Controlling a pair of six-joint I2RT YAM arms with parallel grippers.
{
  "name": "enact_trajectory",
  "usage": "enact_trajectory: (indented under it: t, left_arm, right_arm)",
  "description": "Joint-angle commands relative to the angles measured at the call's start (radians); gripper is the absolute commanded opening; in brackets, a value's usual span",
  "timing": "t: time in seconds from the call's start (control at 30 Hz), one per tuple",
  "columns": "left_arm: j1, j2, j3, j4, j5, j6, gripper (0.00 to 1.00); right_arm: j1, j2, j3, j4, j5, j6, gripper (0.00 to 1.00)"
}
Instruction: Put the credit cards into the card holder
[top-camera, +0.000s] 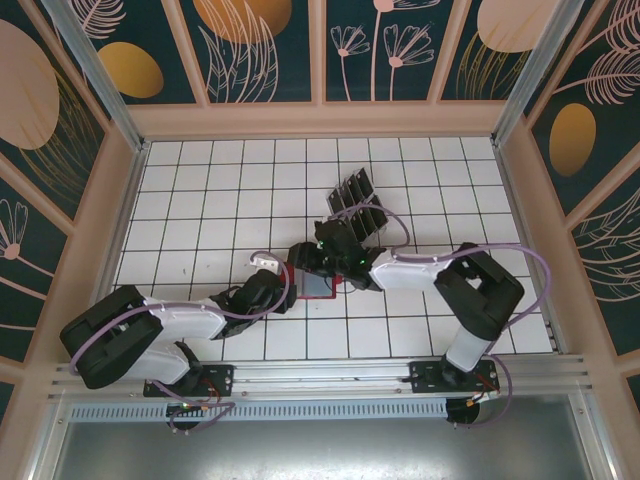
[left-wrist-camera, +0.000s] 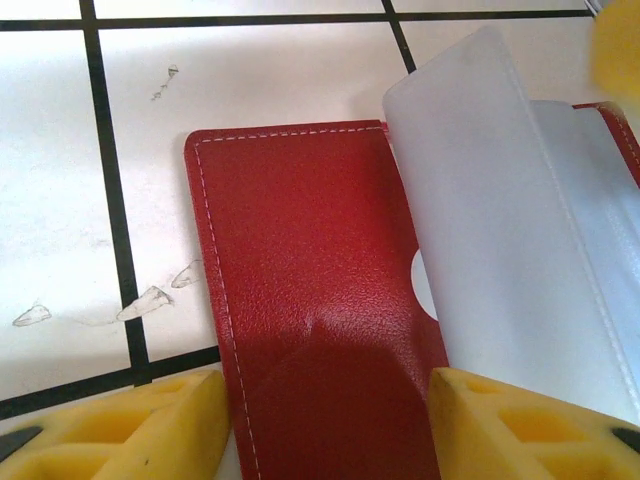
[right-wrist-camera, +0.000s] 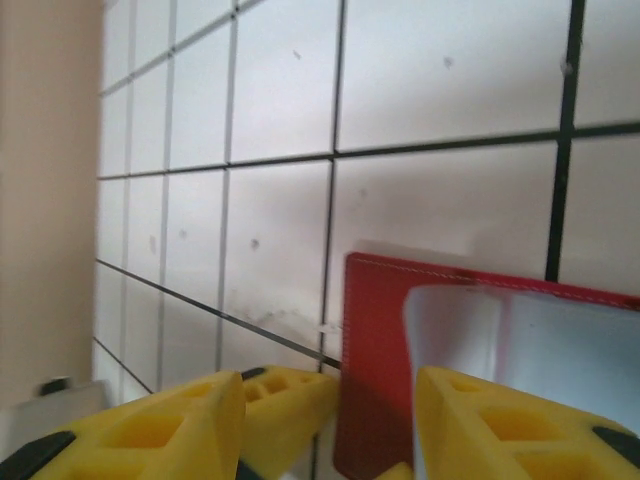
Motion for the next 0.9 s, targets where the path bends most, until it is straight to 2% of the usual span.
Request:
enact_trajectory:
  t: [0.0,0.3,0.4,0.57,0.67,0.77,0.87]
  left_arm:
    - [0.007,0.063,-0.025,-0.005,0.031,-0.019,0.57]
    - [0.008,0.026,-0.029,-0.029,0.023,-0.022,0.57]
    - [0.007,-0.087,-0.031,-0.111,-0.027,-0.038,0.58]
    - [0.008,-0.383,-0.044,-0.288,-0.154,-0.112,0.65]
    - [0.007,-0.484,-0.042,-0.339,-0.175,-0.125,0.67]
    - [0.008,-0.499,-0.027,-0.351,-0.166,-0.122,0.69]
    - [0.008,-0.447,-0.011,-0.322,-0.146,-0.108,0.70]
  right_arm:
    - [-0.016,-0.042,-0.025,-0.055,0.043,-0.029,0.48]
    - [-0.024,0.006,-0.044,-0.014,0.009,-0.015,0.49]
    - [-0.015,0.027,-0.030,-0.014,-0.001,-0.014,0.49]
    - [0.000,0.057,-0.001,-0.020,-0.007,-0.011,0.48]
    - [0.007,0.074,0.012,-0.017,-0.012,-0.004,0.48]
    - [0.011,0.096,0.007,0.002,-0.020,0.013,0.46]
    - [0.011,0.115,-0.013,0.027,-0.021,0.026,0.42]
